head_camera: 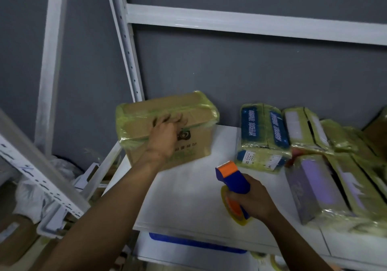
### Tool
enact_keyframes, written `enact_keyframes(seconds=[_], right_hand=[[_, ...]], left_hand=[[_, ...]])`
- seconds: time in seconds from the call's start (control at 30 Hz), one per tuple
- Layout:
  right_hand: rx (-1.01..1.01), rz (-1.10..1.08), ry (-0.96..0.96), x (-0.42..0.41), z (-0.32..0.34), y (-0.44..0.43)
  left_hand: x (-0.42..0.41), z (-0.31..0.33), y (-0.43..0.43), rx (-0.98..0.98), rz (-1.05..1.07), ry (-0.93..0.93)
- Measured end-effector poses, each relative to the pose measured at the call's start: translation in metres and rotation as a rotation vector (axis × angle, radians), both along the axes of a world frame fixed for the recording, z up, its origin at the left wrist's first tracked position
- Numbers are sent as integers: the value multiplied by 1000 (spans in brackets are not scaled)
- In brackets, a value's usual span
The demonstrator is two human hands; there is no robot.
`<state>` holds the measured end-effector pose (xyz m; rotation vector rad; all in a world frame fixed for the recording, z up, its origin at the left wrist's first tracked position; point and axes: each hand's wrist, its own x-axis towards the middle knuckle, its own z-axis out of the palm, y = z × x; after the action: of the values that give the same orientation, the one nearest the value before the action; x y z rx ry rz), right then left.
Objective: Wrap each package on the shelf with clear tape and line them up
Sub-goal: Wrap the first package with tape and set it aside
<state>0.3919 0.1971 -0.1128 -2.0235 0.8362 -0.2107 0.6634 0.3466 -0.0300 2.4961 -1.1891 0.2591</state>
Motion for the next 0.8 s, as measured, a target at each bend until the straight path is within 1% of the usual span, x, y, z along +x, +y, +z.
enact_keyframes(seconds=[0.07, 0.13, 0.17, 0.2, 0.27, 0.3, 0.37, 0.43, 0.53, 0.57, 0.6, 0.67, 0.73, 0.8], right_hand=[[27, -36, -29, -1, -1, -2], [65, -122, -103, 1, 2, -5], [80, -174, -151, 3, 5, -6], [89, -214, -196, 5, 8, -7], [93, -242, -263, 9, 16, -7], [88, -237, -276, 11, 18, -7], [81, -221, -263, 13, 18, -4], [92, -210, -229, 15, 14, -1], [105, -201, -197, 13, 5, 1], [104, -198, -195, 12, 3, 2], [105, -199, -196, 10, 2, 2], [107, -186, -184, 7, 1, -1], [113, -141, -147, 5, 1, -2], [137, -128, -115, 4, 1, -2]], left_hand=[[4, -8, 16, -121, -142, 29], [10, -11, 33, -216, -245, 48], [14, -11, 41, -224, -240, 40], [17, -10, 46, -209, -187, 24], [13, -7, 53, -201, -13, 9], [5, -5, 53, -237, 47, 23], [-20, -4, 47, -334, 48, 89], [-44, -6, 35, -355, 14, 162], [-59, -12, 12, -186, 76, 167], [-61, -14, 7, -163, 86, 151], [-61, -15, 4, -181, 79, 130], [-61, -20, 2, -290, 41, 100], [-60, -24, 5, -370, -2, 142], [-56, -26, 12, -396, -72, 190]])
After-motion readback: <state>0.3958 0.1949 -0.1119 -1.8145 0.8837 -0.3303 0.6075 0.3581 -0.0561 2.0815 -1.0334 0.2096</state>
